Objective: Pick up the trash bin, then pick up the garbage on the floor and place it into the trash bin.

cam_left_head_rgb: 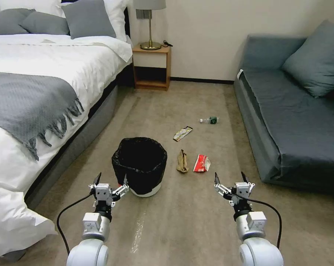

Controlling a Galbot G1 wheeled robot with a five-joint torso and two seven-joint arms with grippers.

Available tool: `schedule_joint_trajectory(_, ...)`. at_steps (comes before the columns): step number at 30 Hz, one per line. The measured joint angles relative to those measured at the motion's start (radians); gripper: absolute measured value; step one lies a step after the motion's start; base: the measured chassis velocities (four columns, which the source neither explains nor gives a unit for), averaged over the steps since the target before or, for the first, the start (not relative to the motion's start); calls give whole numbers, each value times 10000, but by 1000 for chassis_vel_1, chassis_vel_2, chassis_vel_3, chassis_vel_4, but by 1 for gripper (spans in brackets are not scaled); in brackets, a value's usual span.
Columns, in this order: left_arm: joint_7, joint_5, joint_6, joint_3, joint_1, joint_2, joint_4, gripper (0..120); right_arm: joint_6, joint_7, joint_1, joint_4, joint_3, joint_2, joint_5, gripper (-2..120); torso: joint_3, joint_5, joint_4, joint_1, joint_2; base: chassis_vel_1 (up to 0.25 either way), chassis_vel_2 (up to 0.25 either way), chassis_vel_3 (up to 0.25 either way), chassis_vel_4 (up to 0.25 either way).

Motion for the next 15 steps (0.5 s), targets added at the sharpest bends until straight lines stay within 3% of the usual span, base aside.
schedule_joint_trajectory(15,0,0,0,0,0,0,0,100,0,0,0,0,0,0,0,100,0,0,0,0,0,0,0,0,0)
